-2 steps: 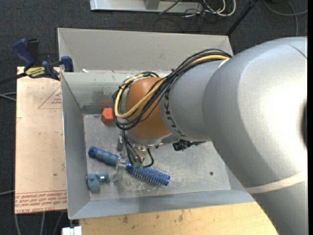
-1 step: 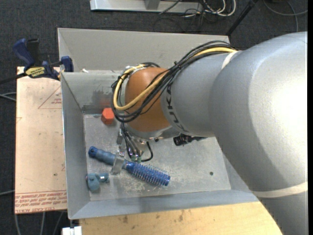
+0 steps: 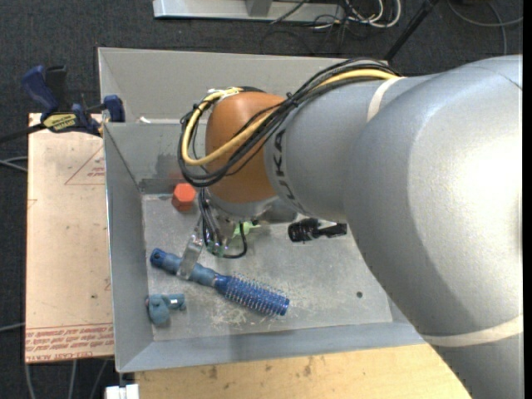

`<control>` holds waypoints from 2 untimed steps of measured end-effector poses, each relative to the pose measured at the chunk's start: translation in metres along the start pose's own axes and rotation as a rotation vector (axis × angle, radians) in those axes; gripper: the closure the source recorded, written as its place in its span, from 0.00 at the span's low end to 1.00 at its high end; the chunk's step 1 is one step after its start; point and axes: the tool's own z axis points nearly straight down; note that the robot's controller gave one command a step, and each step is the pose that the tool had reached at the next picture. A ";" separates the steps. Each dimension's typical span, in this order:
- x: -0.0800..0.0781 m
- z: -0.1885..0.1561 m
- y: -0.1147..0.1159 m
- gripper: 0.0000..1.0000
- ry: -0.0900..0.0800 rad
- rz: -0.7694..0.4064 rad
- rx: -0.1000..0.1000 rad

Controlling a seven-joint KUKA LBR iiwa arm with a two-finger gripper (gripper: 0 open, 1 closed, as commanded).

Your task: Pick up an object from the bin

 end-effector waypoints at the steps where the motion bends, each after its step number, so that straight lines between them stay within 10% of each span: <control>1: 0.014 0.052 0.001 0.00 0.005 0.136 0.005; 2: 0.013 0.052 0.001 0.00 0.002 0.135 0.003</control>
Offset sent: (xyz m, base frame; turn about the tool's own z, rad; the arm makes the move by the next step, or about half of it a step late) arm -0.0108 0.0057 -0.0498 0.1392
